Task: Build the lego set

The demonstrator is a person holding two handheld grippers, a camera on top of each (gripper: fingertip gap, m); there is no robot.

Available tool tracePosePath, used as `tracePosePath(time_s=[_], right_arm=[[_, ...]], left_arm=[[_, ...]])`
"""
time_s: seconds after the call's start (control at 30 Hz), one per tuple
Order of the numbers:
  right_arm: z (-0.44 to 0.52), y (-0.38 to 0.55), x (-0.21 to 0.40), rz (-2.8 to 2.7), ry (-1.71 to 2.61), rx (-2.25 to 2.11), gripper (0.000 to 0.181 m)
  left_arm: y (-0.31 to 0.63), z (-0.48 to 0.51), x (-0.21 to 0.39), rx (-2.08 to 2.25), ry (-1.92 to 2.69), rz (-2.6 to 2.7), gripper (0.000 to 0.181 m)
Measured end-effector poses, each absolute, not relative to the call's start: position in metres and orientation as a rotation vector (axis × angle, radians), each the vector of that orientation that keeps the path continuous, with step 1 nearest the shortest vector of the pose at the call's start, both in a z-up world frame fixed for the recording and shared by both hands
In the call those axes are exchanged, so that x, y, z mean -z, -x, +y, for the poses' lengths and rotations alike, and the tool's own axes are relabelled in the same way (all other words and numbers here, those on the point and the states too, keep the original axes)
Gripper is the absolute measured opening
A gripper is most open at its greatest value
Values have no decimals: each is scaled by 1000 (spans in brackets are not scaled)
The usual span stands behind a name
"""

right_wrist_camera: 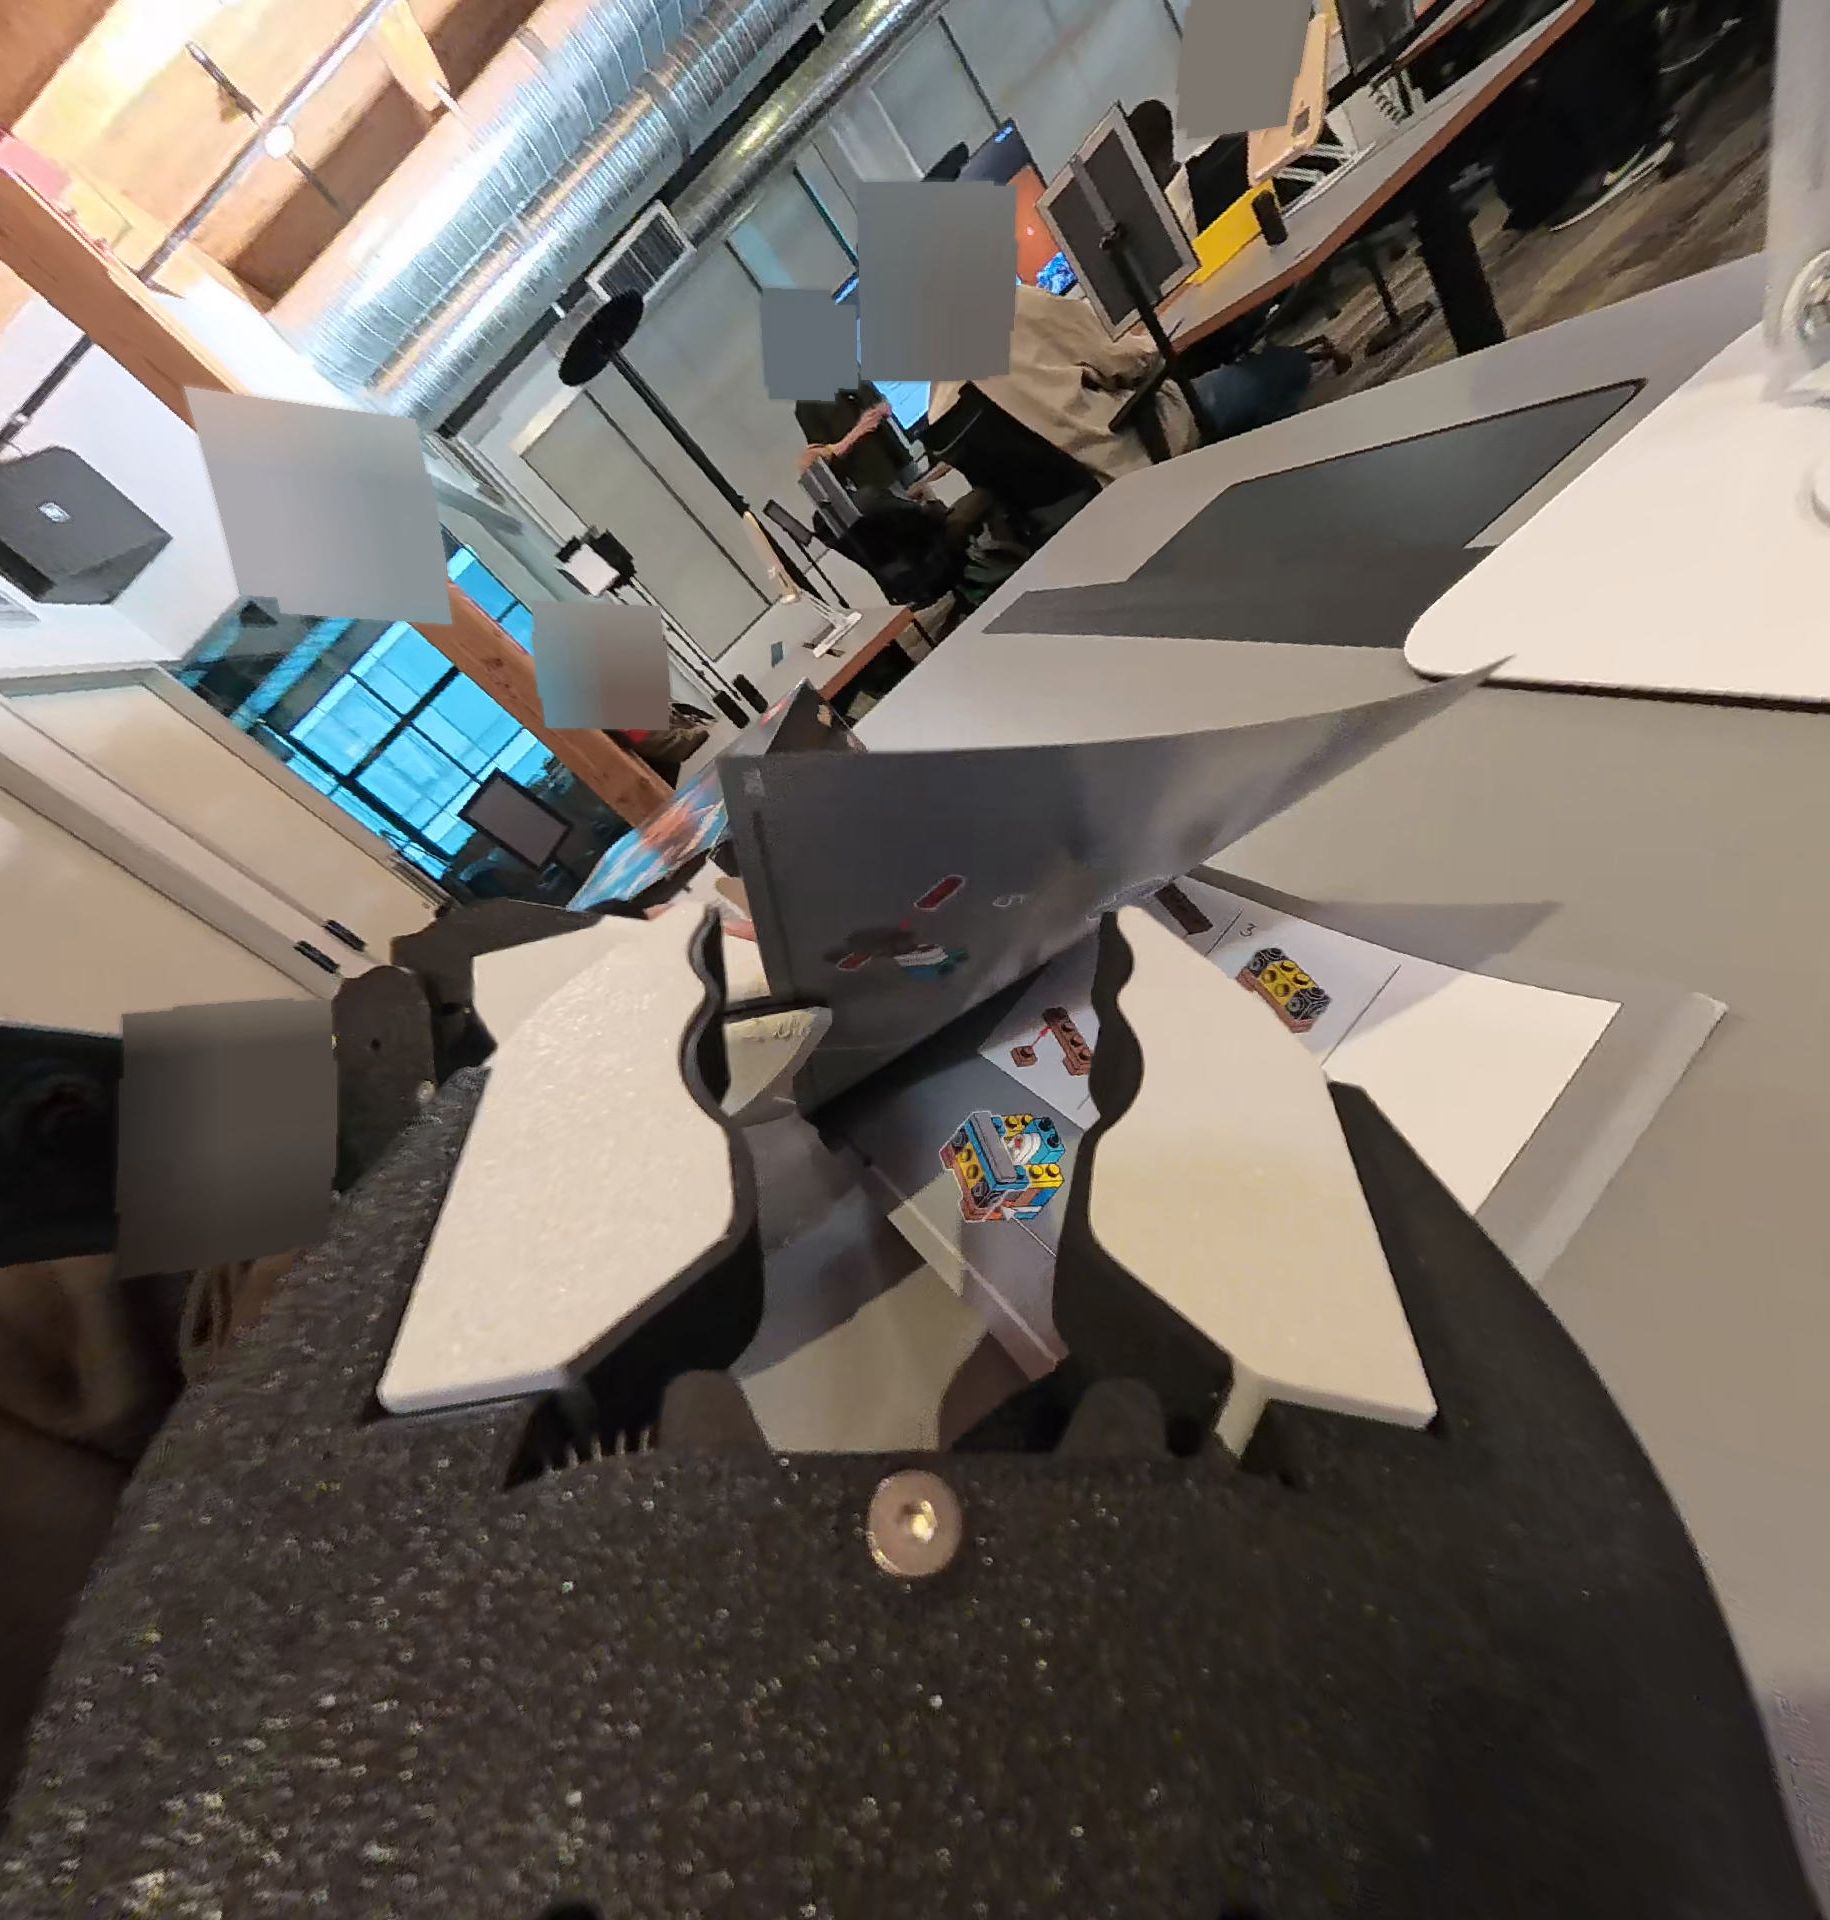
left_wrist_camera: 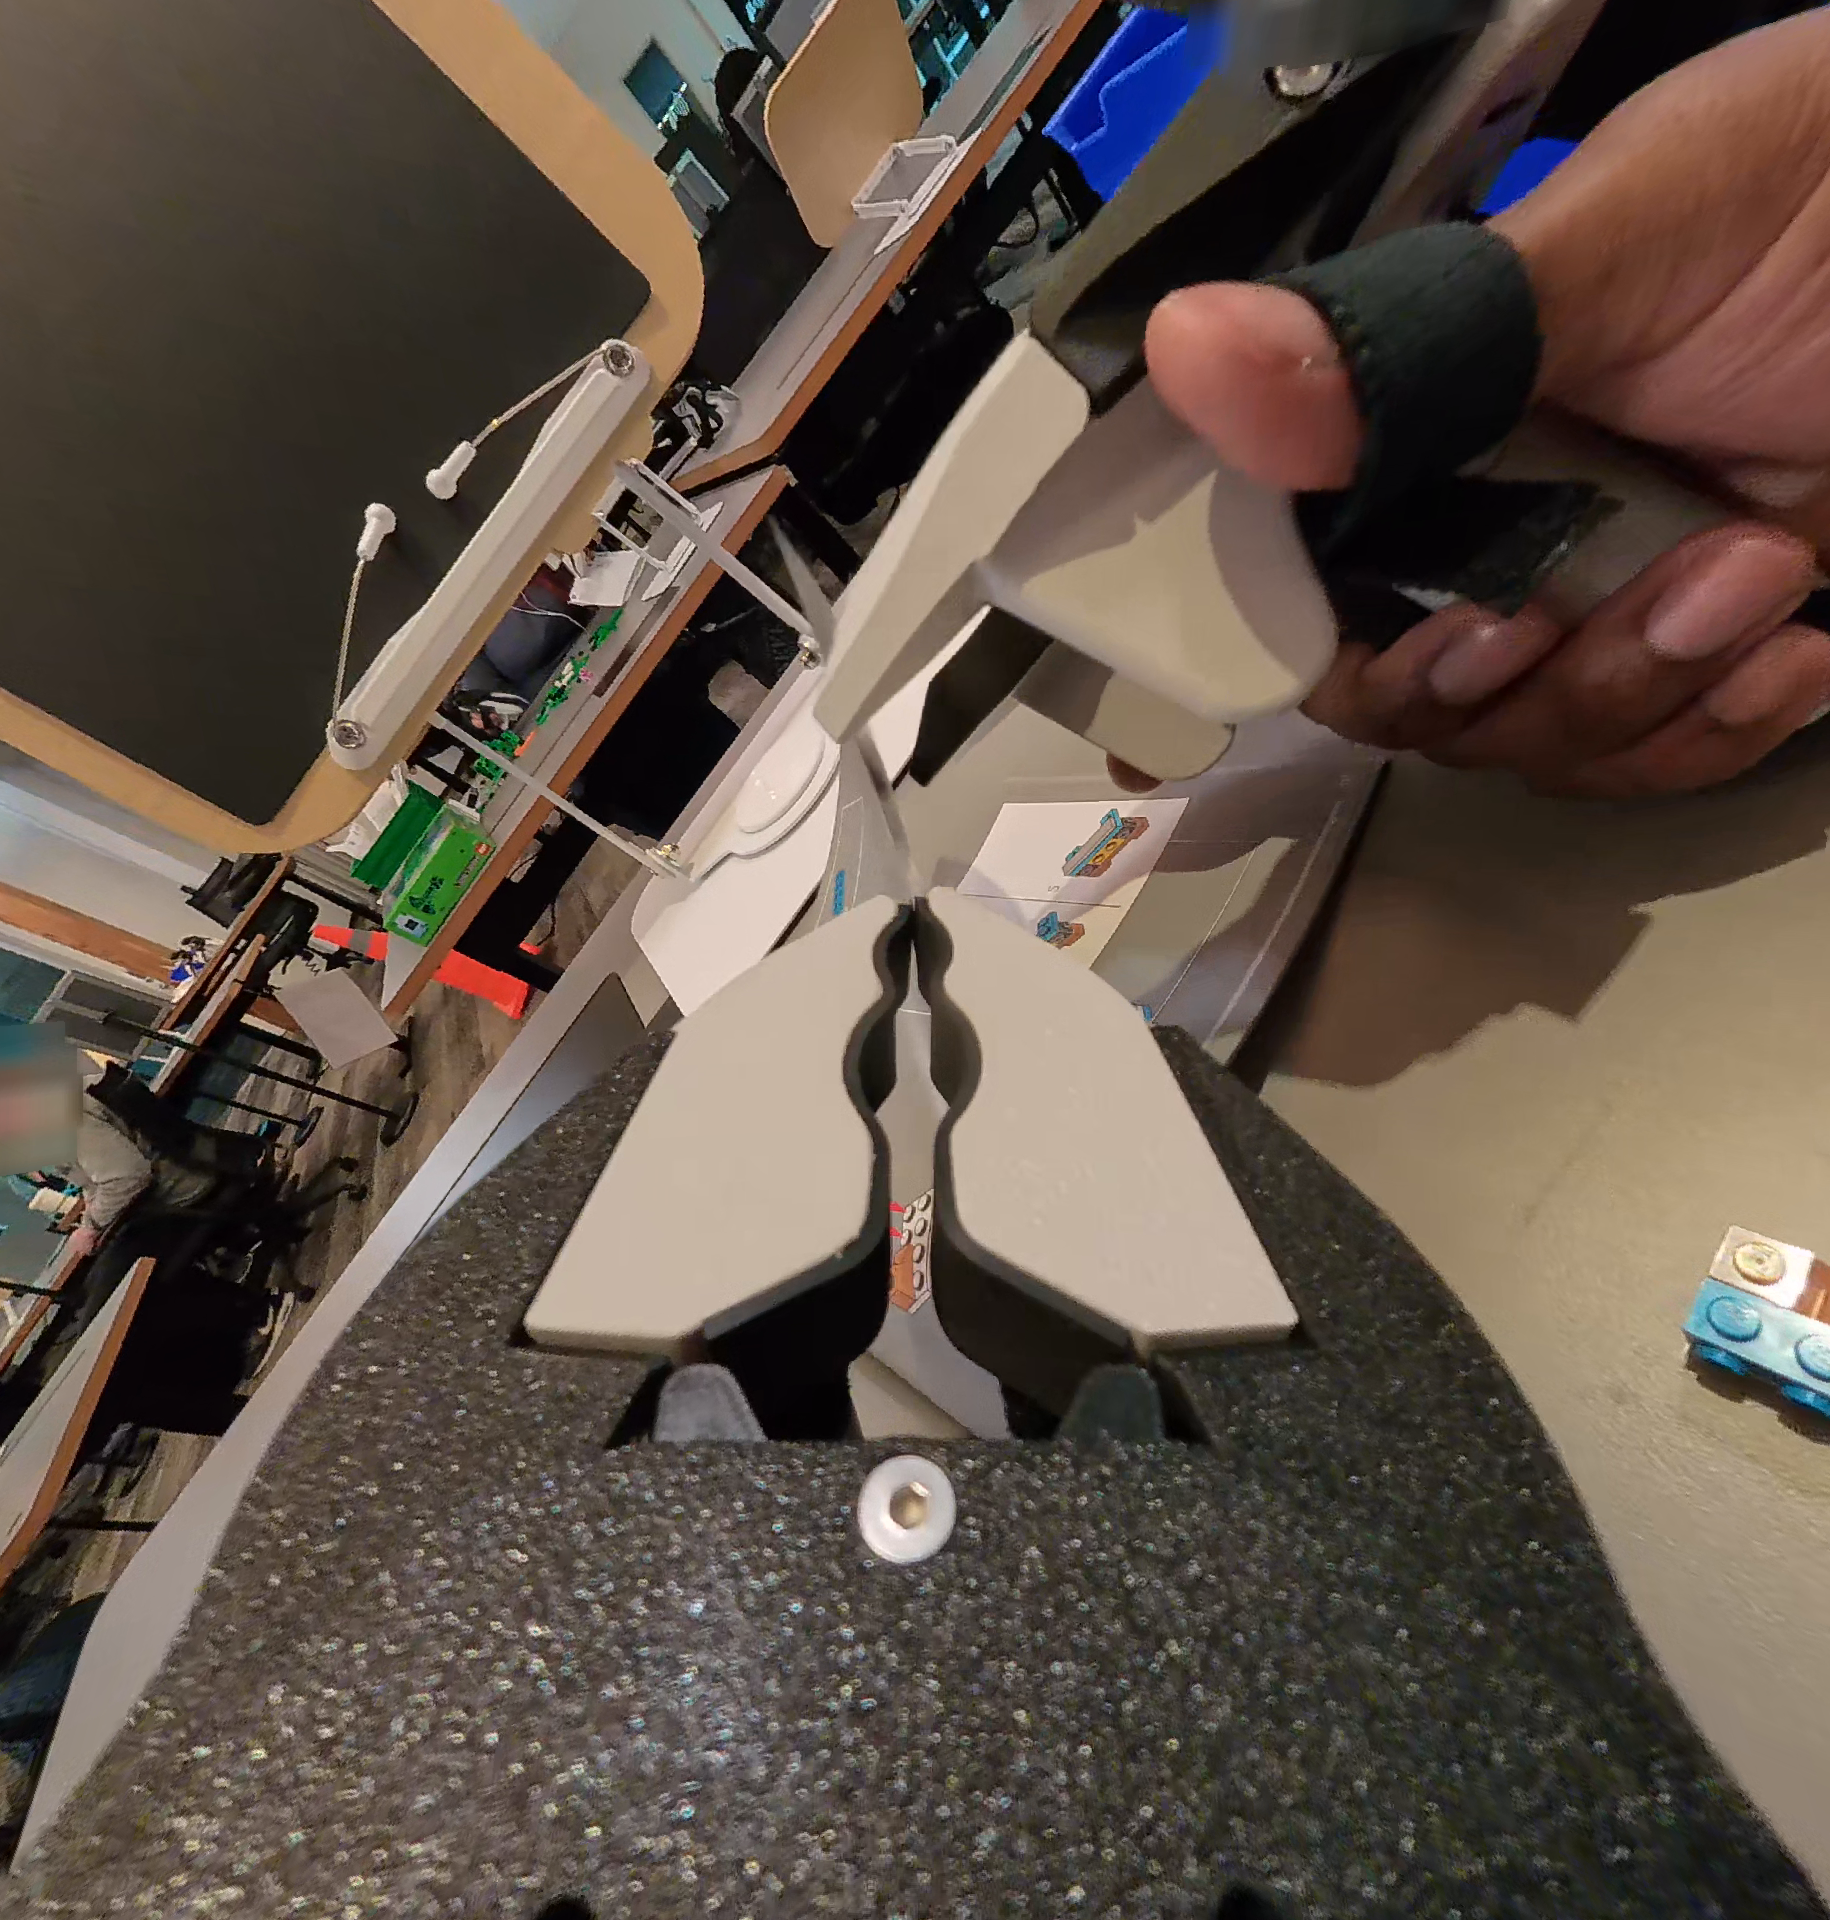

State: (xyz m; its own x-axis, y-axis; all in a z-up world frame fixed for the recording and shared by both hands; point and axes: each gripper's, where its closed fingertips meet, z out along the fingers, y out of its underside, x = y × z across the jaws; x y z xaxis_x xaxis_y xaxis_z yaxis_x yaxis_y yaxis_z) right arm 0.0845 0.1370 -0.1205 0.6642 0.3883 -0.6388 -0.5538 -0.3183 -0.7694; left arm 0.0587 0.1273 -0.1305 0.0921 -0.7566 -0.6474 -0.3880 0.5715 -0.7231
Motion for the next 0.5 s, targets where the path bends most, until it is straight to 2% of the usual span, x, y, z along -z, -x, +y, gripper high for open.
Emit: tracePosePath(time_s=[0.23,0.5], right_arm=[[136,-83,121,137,1645,-1005,67],[133,-75,120,82,1653,-1018,63]], left_arm=[[-63,118,136,447,1029,1548,11],[-51,104,116,606,1011,1543,24]])
